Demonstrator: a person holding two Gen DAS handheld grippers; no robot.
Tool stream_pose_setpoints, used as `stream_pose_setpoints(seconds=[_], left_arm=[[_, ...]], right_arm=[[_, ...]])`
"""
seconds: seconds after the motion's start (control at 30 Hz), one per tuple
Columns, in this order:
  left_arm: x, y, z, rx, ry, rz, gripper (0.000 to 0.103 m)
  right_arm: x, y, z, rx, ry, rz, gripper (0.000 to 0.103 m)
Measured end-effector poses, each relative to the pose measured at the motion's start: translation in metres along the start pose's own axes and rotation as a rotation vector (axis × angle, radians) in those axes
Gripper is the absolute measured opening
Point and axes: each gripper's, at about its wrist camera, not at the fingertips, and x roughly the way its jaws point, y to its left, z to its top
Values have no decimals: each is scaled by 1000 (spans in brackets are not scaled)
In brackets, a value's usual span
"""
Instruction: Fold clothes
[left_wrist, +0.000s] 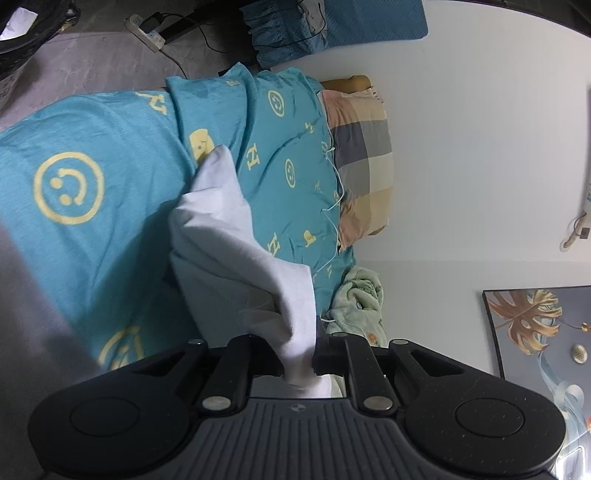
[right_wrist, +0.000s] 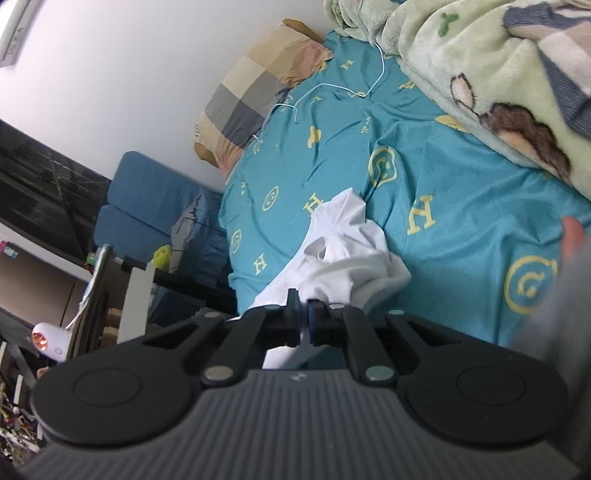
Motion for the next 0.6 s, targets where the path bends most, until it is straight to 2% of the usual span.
stream_pose_setpoints(seconds=[0.3, 0.6], left_arm=[[91, -18, 53, -35, -24, 27, 13], [198, 2, 112, -21, -7, 103, 14]], right_arm=[[87, 21, 50, -32, 26, -73, 7], [192, 21, 84, -99, 82, -179, 7]])
